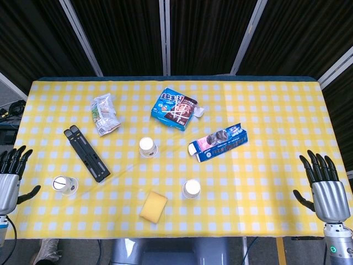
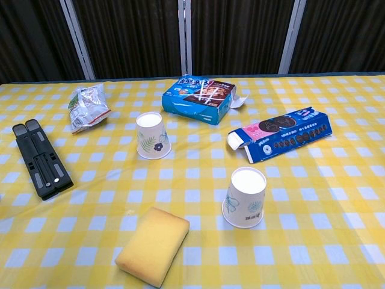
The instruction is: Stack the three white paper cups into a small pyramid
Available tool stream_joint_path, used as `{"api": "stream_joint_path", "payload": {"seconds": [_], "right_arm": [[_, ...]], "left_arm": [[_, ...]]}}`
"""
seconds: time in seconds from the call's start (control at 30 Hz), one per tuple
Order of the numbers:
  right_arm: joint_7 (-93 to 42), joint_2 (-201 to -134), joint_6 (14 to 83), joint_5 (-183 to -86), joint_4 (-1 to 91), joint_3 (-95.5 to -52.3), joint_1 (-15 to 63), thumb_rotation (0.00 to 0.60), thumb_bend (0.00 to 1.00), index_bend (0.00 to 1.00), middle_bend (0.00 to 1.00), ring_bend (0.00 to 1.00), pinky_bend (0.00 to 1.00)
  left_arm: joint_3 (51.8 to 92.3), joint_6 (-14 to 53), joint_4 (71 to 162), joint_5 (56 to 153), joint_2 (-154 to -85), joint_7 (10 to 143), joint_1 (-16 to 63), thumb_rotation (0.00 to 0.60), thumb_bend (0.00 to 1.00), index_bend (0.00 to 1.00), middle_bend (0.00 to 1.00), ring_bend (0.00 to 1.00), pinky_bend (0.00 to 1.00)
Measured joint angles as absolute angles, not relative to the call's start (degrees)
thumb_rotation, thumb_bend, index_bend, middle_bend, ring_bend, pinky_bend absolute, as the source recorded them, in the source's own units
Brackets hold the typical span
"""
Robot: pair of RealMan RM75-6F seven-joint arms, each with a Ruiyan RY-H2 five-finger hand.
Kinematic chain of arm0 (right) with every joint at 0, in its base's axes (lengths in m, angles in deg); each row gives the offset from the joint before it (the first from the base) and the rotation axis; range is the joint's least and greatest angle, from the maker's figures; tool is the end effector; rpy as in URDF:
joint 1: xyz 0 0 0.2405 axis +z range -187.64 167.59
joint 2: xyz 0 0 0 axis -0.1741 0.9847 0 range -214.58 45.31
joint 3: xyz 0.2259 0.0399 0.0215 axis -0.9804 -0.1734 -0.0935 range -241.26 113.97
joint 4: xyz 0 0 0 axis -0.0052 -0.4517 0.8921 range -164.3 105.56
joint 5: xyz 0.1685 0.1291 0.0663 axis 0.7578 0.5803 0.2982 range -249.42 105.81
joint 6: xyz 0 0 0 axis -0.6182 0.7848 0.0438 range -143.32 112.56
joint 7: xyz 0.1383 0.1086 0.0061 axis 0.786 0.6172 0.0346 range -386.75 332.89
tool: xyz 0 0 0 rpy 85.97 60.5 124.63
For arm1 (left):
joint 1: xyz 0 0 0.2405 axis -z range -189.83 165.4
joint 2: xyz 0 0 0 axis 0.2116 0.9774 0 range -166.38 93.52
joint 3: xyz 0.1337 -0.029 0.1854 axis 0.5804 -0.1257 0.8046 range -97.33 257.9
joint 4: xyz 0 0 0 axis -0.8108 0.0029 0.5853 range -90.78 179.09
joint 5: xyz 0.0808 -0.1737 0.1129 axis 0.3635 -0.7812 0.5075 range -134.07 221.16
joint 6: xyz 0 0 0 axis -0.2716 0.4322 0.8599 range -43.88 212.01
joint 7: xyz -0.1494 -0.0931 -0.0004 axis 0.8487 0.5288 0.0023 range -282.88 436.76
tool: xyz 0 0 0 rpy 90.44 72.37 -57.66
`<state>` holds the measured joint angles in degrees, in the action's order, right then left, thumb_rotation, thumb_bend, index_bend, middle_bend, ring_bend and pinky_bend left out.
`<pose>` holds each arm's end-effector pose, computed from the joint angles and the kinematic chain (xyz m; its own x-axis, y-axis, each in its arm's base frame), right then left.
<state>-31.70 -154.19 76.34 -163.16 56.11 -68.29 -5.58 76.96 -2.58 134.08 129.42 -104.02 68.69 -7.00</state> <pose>-0.2827 -0.2154 0.1364 0.4830 0.1495 0.8627 -0.8645 -0.0751 0.4970 -0.2912 0.2157 0.1279 0.5058 -0.0354 0.8619 0.8623 -0.0071 -0.5063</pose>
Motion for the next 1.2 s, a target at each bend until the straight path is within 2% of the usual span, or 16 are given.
{"api": "stream_joint_path", "payload": {"seconds": [0.53,0.87,1.2], "right_arm": [[-32.12,-153.5,75.14,-162.81,57.43,-67.8,-5.55,0.6,0.09,0.11,0.0,0.0,0.0],[-32.33,-153.41,74.38,-162.33,57.77,-67.6,-5.51,0.6,0.08,0.12,0.0,0.0,0.0],[-32.01,-153.3,74.65,-162.59,57.91,-67.61,-5.54,0.6,0.08,0.13,0.0,0.0,0.0]], "left_arm": [[78.02,-1.1,135.28,129.39,-103.52,67.05,-6.6,0.6,0.18,0.0,0.0,0.0,0.0],[79.26,5.73,137.59,125.88,-101.4,63.84,-5.33,0.6,0.19,0.2,0.0,0.0,0.0],[79.21,12.3,137.13,121.43,-102.26,61.99,-2.61,0.6,0.21,0.24,0.0,0.0,0.0]]}}
